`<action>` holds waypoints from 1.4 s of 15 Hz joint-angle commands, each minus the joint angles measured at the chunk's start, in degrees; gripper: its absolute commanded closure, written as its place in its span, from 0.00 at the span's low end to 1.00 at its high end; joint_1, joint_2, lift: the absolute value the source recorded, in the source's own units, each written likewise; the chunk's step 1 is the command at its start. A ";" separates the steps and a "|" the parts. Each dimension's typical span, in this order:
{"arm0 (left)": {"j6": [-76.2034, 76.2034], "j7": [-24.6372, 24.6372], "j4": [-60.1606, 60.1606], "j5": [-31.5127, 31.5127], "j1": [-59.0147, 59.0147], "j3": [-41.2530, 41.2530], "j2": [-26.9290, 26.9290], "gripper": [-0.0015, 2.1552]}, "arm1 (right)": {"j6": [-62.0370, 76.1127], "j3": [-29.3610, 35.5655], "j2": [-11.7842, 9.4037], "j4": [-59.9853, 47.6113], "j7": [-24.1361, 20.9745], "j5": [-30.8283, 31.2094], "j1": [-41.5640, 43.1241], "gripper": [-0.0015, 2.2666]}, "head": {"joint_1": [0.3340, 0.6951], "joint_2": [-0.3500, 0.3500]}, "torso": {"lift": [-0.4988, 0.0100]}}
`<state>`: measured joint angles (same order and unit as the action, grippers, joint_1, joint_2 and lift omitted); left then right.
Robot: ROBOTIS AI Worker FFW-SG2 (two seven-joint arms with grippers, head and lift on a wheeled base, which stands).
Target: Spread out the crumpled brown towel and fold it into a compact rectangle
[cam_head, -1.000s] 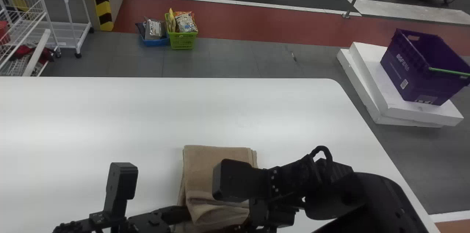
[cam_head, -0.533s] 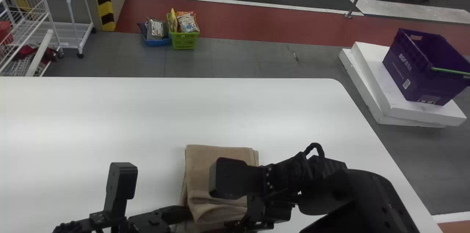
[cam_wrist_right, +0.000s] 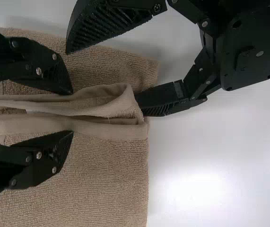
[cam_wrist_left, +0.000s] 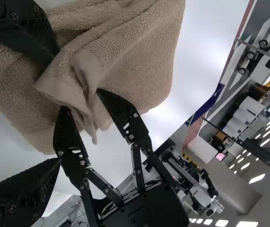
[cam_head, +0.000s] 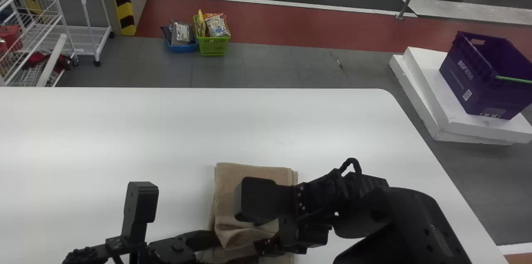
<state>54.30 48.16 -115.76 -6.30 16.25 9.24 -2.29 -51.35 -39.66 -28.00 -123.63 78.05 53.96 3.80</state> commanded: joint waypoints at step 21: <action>-0.19 0.09 0.45 0.06 -0.61 -0.01 -0.09 0.06 | -3.99 1.87 0.84 -6.44 0.28 -5.80 -0.64 0.57 | 1.00 0.31 | 0.73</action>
<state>54.10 48.31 -115.31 -6.24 15.71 9.23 -2.32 -55.23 -37.62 -27.03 -129.98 78.05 48.02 3.42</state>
